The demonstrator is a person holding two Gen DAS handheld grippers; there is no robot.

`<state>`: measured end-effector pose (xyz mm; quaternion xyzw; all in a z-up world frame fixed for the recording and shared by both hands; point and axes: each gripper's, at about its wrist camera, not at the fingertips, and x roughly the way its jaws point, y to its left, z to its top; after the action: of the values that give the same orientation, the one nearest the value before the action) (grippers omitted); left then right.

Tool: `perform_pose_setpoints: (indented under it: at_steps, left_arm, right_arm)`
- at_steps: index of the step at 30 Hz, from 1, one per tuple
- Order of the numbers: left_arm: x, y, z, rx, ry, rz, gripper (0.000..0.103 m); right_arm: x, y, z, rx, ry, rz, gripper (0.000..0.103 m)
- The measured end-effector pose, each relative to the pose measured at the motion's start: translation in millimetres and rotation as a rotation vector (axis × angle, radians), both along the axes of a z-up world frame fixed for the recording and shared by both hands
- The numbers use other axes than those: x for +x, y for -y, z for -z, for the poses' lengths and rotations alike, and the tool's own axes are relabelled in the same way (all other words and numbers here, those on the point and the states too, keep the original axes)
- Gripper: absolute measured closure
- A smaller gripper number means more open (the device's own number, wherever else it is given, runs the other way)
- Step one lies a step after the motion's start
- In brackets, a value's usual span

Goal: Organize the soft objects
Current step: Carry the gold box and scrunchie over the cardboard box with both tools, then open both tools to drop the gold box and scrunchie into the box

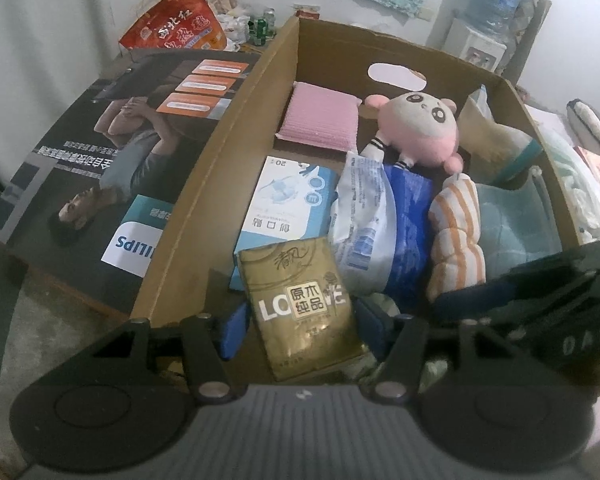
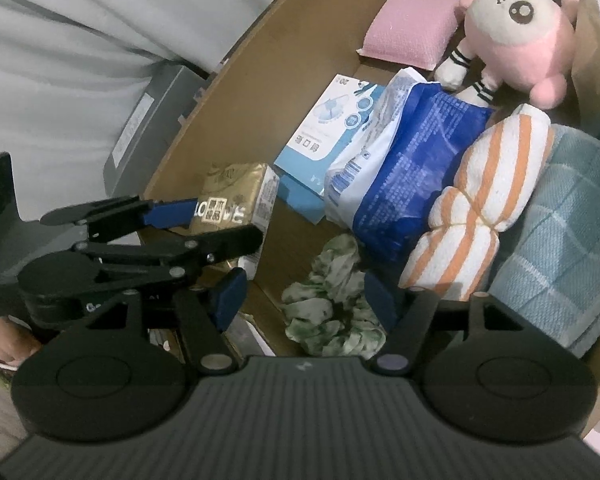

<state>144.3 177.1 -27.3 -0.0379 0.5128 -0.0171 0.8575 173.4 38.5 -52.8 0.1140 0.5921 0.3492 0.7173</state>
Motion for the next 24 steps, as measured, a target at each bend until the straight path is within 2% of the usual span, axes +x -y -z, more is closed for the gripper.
perform_pose_setpoints:
  at_steps: [5,11,14,18,24]
  left_arm:
    - [-5,-2,-4,0.010,0.018,-0.008,0.032]
    - [-10,-4,-9,-0.006,0.043,-0.010,0.032]
    - [-16,-3,-17,-0.009,0.076,-0.011,0.030]
    - [-30,2,-35,-0.012,0.179,-0.012,0.019]
    - [-55,31,-64,-0.051,0.330,0.030,0.011]
  right_arm:
    - [2,3,-2,0.028,-0.010,0.029,0.038]
    - [-1,5,-7,0.046,-0.009,0.046,0.038]
    - [-4,9,-16,0.089,0.017,0.065,0.038]
    - [-16,23,-37,0.156,0.087,0.109,0.031]
    - [-50,73,-67,0.245,0.193,0.206,0.023]
